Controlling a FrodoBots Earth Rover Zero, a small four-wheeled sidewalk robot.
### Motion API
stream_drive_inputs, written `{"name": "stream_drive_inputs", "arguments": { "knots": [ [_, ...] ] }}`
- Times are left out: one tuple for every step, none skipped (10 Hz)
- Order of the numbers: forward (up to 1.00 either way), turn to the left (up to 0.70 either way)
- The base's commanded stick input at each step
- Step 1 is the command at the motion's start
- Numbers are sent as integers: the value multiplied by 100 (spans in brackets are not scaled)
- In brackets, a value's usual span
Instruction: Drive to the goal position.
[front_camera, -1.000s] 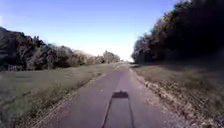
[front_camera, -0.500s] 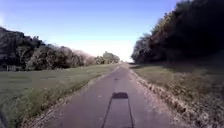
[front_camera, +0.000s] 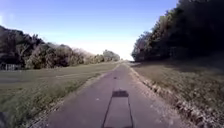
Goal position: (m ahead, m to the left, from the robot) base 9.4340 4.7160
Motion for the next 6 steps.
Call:
{"name": "stream_drive_inputs", "arguments": {
  "knots": [
    [50, 0],
    [50, 0],
    [50, 0],
    [50, 0],
    [50, 0],
    [50, 0]
  ]
}}
